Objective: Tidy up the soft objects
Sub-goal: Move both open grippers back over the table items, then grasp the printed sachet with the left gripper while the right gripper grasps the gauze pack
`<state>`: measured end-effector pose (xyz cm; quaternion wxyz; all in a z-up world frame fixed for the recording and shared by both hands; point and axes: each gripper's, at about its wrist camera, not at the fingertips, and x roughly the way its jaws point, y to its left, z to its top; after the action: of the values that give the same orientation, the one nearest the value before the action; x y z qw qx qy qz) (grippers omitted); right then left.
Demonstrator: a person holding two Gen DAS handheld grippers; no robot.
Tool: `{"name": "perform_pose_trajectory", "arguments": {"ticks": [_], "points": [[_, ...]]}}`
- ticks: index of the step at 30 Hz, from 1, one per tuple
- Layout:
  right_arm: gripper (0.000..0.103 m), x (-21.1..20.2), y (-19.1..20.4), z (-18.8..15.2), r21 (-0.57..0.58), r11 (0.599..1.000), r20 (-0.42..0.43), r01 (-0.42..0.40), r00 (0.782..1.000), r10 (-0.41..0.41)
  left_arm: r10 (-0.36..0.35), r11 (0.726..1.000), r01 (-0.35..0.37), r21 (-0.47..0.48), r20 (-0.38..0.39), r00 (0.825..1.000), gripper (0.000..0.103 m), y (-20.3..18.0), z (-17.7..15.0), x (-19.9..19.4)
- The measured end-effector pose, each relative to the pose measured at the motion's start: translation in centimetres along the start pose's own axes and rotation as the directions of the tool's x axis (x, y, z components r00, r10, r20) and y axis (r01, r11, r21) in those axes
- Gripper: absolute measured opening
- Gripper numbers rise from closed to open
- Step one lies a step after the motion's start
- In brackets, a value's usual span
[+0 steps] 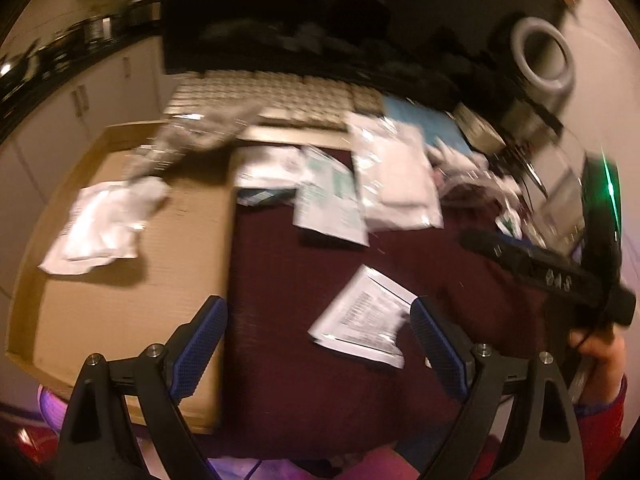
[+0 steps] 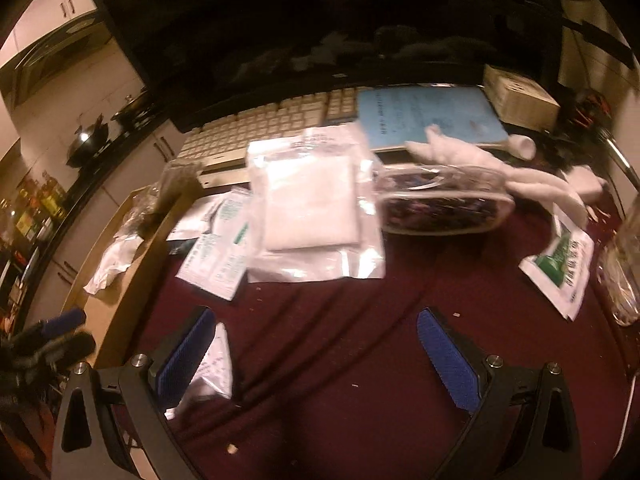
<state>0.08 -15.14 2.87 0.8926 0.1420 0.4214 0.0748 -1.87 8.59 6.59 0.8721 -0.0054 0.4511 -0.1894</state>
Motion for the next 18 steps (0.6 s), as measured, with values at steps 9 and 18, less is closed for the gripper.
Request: {"name": "perform_pose_trajectory", "arguments": {"ticks": [9, 18], "points": [[0.102, -0.5, -2.0, -0.1, 0.051, 0.998, 0.010, 0.020, 1.000, -0.020, -0.020, 0.995, 0.026, 0.097, -0.056, 0.998, 0.092, -3.3, 0.0, 3.6], [0.102, -0.3, -2.1, 0.3, 0.047, 0.998, 0.009, 0.028, 1.000, -0.029, 0.010, 0.991, 0.005, 0.133, -0.112, 0.994, 0.092, -3.5, -0.1, 6.8]]}}
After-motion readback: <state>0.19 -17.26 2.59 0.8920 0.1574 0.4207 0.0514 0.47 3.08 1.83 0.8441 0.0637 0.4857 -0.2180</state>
